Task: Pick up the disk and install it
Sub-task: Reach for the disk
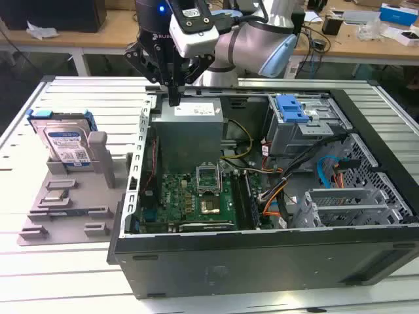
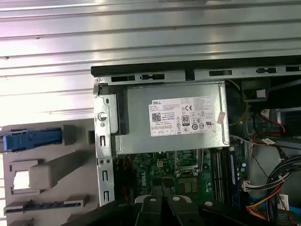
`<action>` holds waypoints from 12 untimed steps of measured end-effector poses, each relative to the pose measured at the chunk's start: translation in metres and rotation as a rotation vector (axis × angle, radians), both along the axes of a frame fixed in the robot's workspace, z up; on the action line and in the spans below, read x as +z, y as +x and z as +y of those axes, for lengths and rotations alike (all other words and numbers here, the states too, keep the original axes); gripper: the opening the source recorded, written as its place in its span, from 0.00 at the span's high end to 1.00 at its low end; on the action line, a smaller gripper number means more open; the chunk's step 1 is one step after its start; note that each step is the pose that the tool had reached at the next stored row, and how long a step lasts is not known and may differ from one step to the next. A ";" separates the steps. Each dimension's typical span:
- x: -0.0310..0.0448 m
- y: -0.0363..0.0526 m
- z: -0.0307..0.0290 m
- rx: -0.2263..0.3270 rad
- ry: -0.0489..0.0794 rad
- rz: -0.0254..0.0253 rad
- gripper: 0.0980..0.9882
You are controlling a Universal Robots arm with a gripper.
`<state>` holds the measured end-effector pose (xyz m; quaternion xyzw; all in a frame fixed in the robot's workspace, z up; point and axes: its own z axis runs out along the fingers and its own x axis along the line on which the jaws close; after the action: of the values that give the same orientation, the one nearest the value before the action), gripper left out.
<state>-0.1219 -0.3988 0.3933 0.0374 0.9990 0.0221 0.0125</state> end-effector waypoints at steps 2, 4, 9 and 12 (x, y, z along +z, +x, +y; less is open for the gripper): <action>0.0000 -0.0149 0.0000 0.000 0.000 0.0000 0.99; 0.0000 -0.0204 0.0000 0.000 0.000 0.0000 0.99; 0.0000 -0.0413 0.0000 0.000 0.000 0.0000 0.99; 0.0000 -0.0541 0.0000 0.000 0.000 0.0000 0.99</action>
<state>-0.1760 -0.3989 0.3933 0.0374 0.9990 0.0221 0.0125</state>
